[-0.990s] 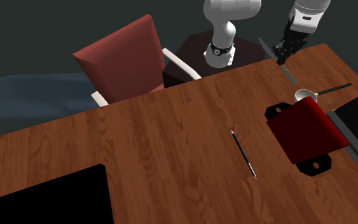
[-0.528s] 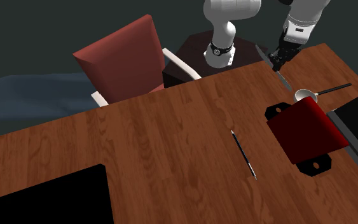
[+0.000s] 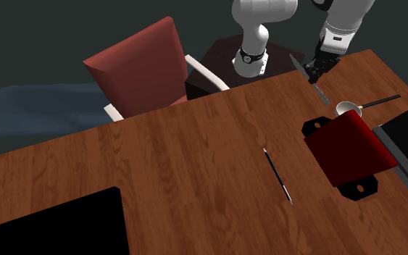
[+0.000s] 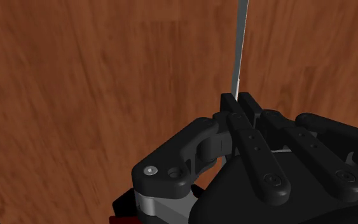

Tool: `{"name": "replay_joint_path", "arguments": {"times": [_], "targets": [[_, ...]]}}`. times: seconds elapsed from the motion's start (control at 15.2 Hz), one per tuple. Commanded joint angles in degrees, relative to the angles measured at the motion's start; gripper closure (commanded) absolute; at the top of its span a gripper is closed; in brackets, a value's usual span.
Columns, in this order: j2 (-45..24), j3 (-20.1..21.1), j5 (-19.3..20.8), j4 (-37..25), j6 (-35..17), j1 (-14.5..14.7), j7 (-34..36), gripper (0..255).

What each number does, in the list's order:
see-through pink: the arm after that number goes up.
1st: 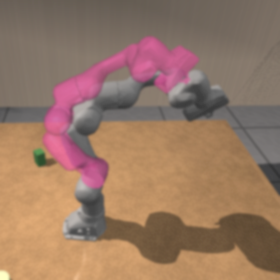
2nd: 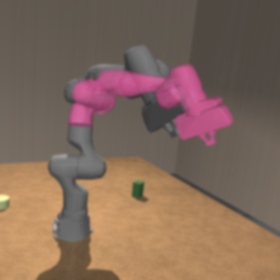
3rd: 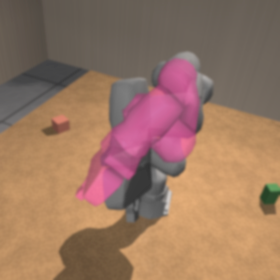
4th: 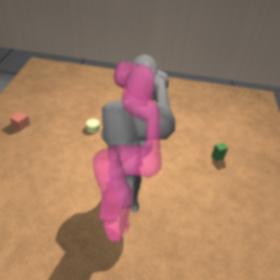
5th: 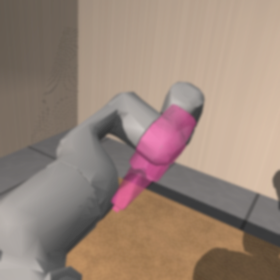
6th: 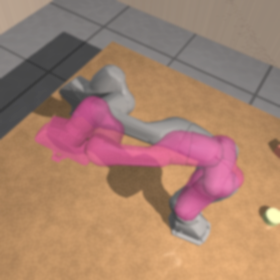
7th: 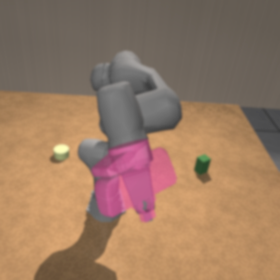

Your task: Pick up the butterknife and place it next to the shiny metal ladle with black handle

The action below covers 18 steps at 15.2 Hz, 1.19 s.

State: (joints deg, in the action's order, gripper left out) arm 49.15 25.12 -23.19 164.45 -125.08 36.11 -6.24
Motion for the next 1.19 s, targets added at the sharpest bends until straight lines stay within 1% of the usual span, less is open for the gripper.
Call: {"name": "replay_joint_path", "arguments": {"times": [0.0,0.07,0.4,0.66,1.12], "targets": [[-0.01,0.00,0.00,0.00,-0.02,0.00,0.00,255],[-0.01,0.01,-0.01,0.00,-0.02,0.00,0.00,0],[-0.01,0.01,0.00,0.00,-0.02,0.00,0.00,0],[4.65,-2.86,2.58,-4.78,9.40,-0.58,0.42,0],[4.64,-2.88,2.60,-4.78,9.39,-0.55,0.44,0]]}}
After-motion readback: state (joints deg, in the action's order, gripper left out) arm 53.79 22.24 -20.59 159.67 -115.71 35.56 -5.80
